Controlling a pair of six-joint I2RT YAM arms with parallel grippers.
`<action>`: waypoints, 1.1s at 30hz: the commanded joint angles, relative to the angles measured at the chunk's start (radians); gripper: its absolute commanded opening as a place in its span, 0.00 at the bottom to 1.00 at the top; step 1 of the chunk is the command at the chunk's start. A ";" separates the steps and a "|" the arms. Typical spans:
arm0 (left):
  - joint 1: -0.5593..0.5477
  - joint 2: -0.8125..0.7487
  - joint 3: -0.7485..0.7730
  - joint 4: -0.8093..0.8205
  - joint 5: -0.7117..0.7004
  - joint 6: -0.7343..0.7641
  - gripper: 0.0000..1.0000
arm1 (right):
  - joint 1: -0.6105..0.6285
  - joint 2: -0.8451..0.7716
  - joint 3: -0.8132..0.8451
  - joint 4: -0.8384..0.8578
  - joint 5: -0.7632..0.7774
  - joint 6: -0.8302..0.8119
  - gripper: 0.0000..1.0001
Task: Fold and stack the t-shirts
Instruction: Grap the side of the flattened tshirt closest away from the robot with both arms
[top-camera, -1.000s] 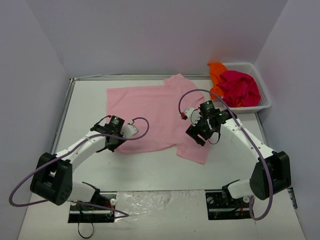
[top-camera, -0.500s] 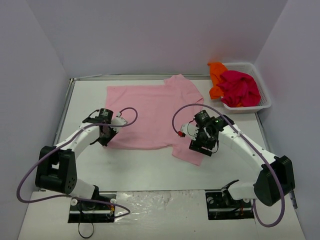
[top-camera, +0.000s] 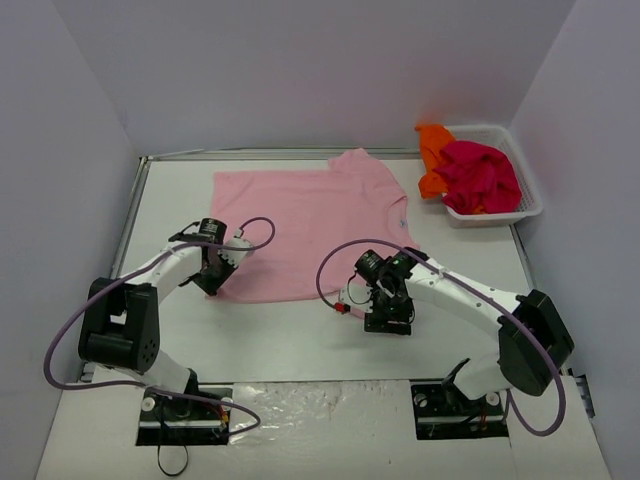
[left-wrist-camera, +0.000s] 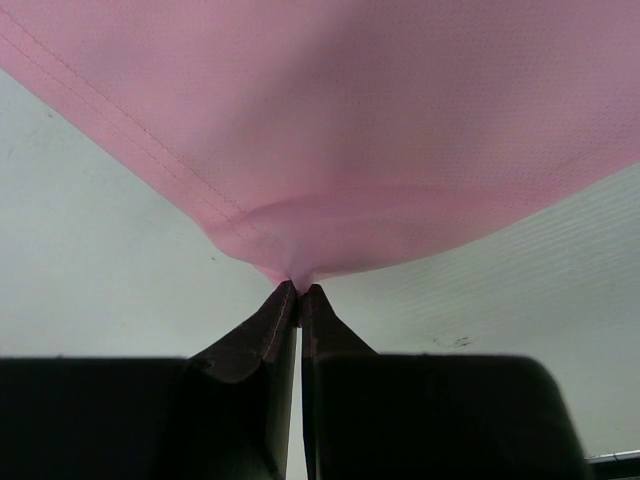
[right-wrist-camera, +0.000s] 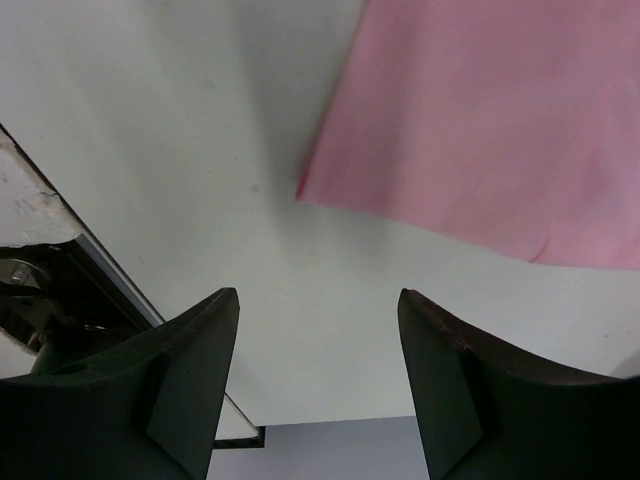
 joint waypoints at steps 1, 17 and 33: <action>0.018 0.000 0.041 -0.034 0.037 -0.018 0.02 | 0.029 0.022 -0.023 -0.049 -0.005 0.008 0.61; 0.036 0.000 0.035 -0.017 0.052 -0.026 0.02 | 0.053 0.180 -0.025 0.058 0.015 0.076 0.59; 0.038 -0.025 0.030 -0.017 0.061 -0.029 0.02 | 0.056 0.272 -0.009 0.114 0.047 0.131 0.53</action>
